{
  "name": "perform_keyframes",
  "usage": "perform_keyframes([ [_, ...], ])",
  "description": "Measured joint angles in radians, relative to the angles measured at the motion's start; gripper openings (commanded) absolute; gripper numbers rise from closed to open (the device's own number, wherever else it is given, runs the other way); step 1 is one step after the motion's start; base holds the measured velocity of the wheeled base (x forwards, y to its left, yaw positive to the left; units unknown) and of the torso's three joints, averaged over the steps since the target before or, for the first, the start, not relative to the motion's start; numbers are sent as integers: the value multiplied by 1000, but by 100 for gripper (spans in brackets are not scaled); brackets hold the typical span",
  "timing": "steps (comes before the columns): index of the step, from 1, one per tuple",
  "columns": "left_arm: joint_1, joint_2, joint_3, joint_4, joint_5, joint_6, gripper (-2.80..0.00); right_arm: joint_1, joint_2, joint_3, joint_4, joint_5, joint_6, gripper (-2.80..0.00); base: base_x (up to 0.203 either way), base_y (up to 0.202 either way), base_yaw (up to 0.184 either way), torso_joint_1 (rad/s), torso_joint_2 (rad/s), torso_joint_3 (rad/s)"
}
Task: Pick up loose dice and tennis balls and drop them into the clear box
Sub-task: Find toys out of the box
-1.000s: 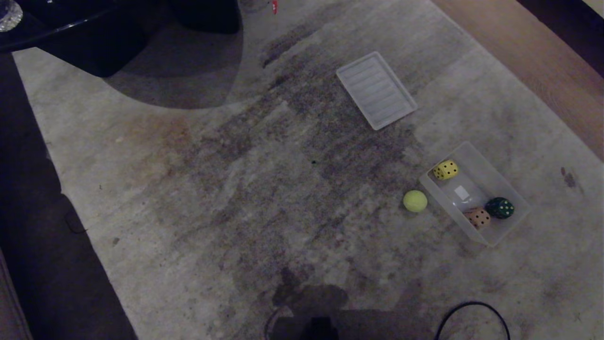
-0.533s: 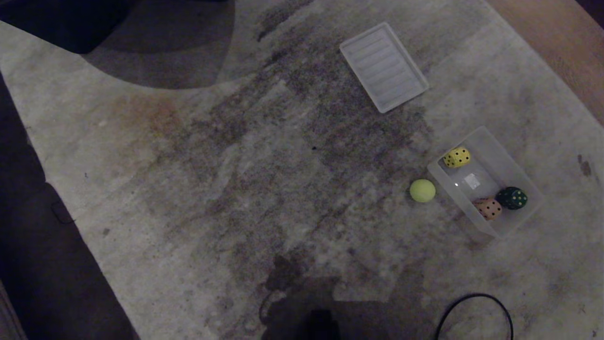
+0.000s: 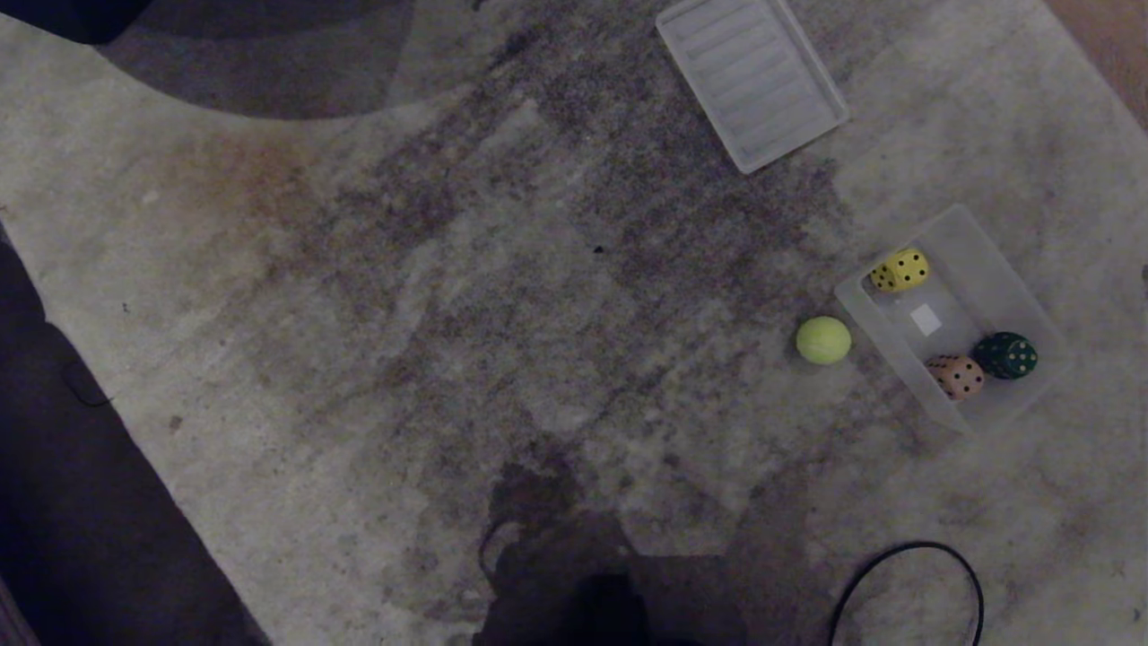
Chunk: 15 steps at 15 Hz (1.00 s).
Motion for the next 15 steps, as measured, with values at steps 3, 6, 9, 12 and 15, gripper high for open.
perform_keyframes([
  [3,0,0,0,0,-1,0,-280,0,0,0,-1,1,-1,-280,0,0,0,5,5,-98],
  [6,0,0,0,0,-4,8,-280,0,0,0,-1,6,-17,-280,0,0,0,2,3,-10],
  [9,0,0,0,0,-3,17,-280,0,0,0,0,15,-40,-280,0,0,0,0,0,0],
  [12,0,0,0,0,1,11,-280,0,0,-2,8,6,-35,-280,0,0,0,0,0,0],
  [15,0,0,0,1,5,-2,-280,-7,7,-50,46,0,-35,-280,0,0,0,0,0,0],
])
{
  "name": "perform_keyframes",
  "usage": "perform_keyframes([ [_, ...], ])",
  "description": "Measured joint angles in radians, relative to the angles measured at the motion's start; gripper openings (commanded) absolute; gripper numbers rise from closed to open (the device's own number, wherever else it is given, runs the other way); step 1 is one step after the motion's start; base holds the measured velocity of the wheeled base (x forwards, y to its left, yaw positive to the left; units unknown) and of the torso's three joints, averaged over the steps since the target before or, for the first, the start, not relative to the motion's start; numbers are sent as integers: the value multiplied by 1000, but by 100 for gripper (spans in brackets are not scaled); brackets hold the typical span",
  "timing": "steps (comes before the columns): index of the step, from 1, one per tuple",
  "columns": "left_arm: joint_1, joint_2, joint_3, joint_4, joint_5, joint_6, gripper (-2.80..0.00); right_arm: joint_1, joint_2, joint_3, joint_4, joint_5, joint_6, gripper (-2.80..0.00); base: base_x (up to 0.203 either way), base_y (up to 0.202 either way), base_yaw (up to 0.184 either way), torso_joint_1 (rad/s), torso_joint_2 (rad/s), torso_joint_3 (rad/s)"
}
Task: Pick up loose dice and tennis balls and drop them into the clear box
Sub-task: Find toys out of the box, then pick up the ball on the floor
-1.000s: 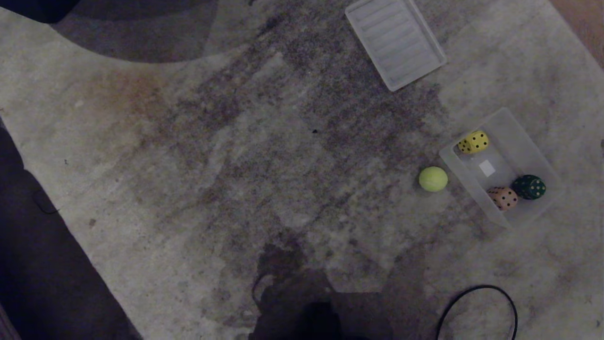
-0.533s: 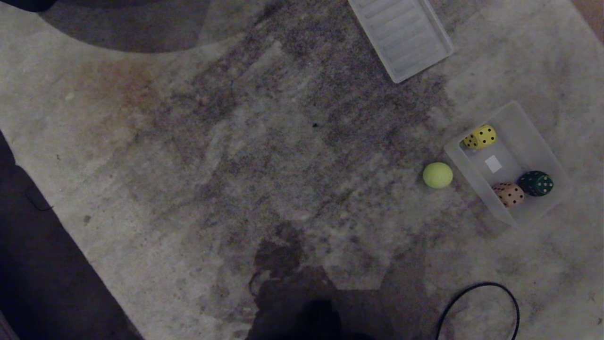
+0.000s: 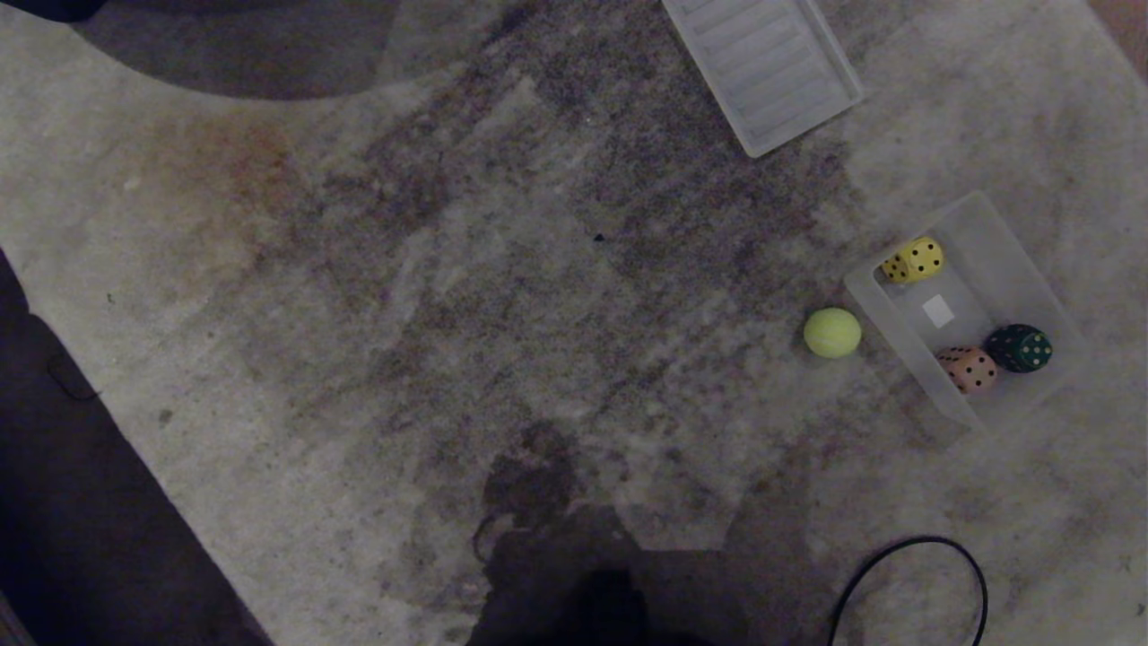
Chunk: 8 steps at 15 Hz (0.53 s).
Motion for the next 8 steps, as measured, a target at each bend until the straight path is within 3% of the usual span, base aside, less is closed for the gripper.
perform_keyframes([
  [4,0,0,0,0,0,0,-280,-5,149,-160,83,0,24,-280,0,0,0,0,0,0],
  [8,0,0,0,1,1,0,-280,-6,469,-276,34,3,92,-280,0,0,0,0,0,0],
])
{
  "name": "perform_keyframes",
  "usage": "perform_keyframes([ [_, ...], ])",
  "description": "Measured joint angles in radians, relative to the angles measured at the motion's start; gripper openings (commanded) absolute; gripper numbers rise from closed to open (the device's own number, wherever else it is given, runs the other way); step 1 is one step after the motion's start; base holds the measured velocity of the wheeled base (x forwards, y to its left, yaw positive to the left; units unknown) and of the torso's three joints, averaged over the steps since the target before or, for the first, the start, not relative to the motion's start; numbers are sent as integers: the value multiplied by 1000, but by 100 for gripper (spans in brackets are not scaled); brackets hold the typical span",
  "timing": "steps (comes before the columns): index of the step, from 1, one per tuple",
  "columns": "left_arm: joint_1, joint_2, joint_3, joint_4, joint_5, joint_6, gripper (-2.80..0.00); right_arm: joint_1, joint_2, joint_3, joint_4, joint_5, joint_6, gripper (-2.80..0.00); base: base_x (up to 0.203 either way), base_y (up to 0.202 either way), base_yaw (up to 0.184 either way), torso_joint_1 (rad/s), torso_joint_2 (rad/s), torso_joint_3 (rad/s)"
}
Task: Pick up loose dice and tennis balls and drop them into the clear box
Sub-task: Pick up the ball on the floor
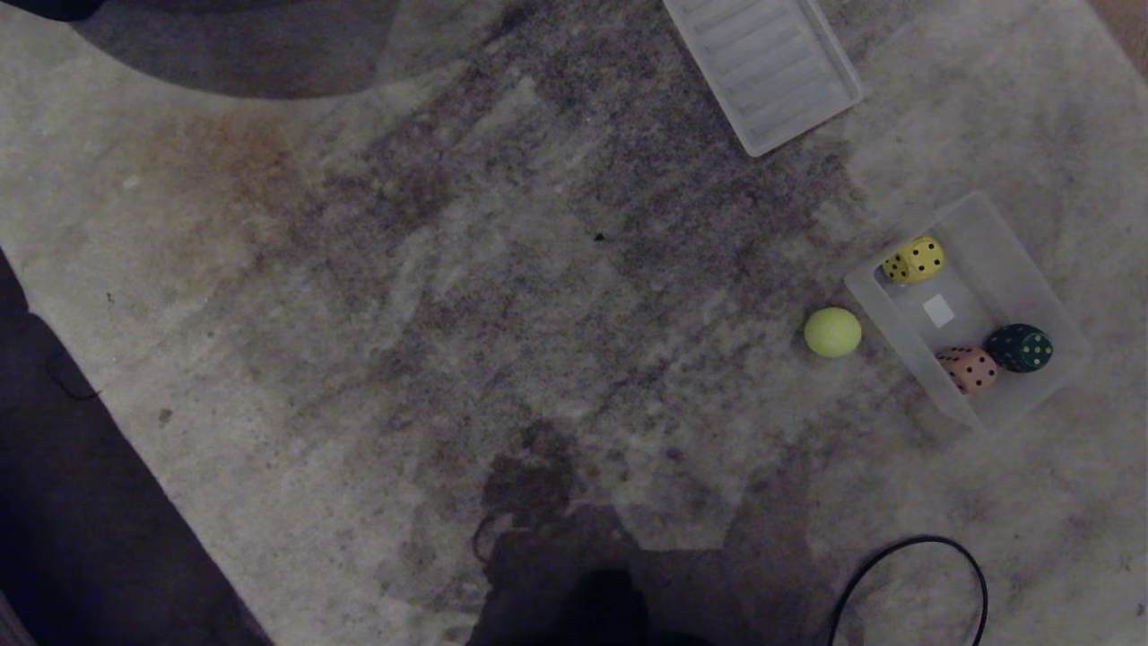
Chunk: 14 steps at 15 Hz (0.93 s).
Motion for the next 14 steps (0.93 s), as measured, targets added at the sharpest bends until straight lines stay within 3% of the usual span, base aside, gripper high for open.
perform_keyframes([
  [9,0,0,0,0,-1,0,-280,13,770,-56,-580,0,190,-280,0,0,0,0,0,0],
  [14,0,0,0,-1,0,0,-280,80,1075,-94,-877,0,215,-280,0,0,0,0,0,0],
])
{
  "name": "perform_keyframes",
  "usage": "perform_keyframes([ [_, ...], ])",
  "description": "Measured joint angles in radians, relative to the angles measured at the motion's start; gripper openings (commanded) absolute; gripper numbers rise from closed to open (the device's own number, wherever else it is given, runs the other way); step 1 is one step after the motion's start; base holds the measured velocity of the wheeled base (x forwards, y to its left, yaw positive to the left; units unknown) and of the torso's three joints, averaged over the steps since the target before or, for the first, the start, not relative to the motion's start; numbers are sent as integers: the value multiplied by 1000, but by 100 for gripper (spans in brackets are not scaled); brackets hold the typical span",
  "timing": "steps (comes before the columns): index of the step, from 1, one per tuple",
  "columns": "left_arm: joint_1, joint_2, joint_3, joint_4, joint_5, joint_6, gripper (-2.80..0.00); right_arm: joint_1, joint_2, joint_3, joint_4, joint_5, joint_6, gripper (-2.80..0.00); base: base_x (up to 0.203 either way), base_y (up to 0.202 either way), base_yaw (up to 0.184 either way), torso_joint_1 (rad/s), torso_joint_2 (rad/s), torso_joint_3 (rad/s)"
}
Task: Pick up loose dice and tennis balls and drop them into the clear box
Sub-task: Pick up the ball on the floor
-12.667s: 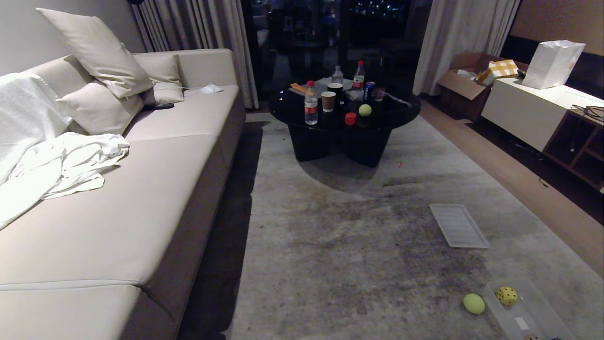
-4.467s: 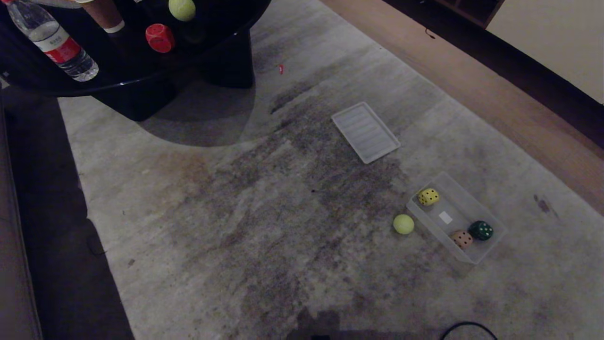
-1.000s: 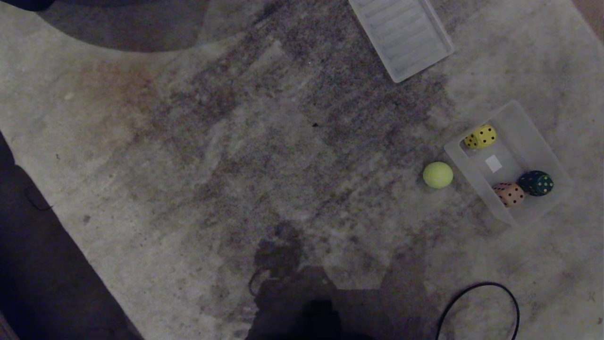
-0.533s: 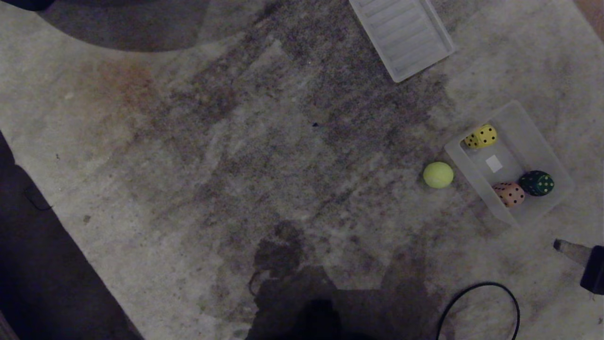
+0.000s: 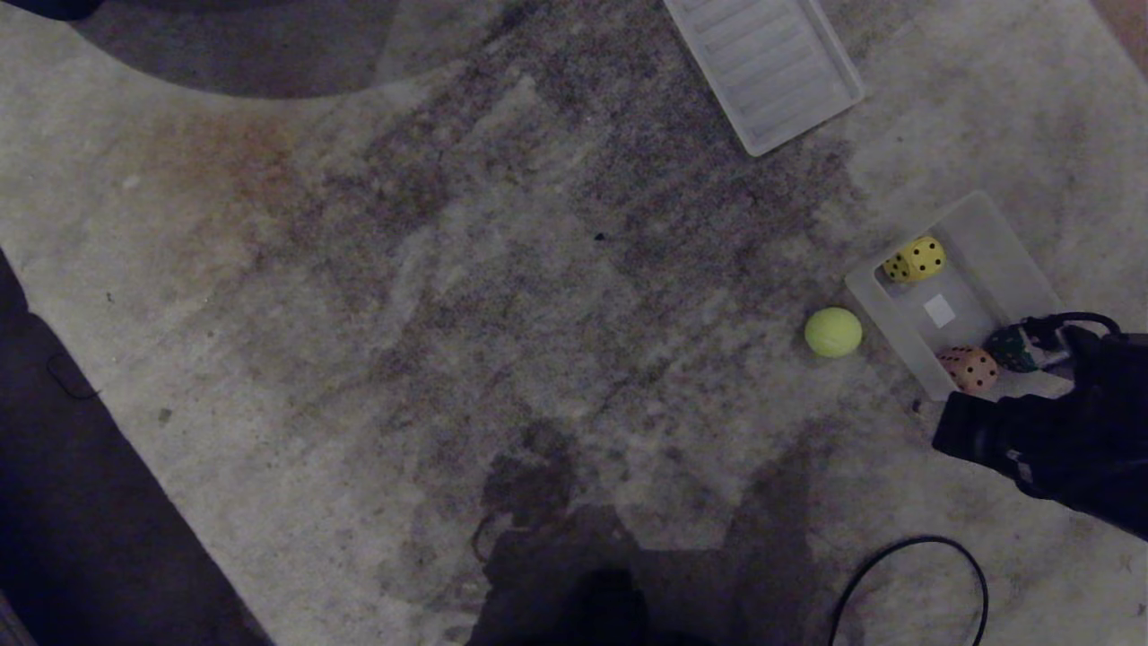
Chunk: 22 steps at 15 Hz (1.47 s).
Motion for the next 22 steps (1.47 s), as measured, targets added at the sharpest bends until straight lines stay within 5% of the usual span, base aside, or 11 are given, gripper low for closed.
perform_keyframes([
  [1,0,0,0,0,0,0,-280,14,56,-13,-68,0,-13,-280,0,0,0,0,0,0],
  [2,0,0,0,0,0,0,-280,22,104,-22,-130,1,-41,0,0,0,0,0,0,0],
  [8,0,0,0,0,0,0,-280,0,283,-100,-292,7,-226,0,0,0,0,0,0,0],
  [22,0,0,0,0,0,0,-280,-15,501,-326,-390,5,-257,0,0,0,0,0,0,0],
])
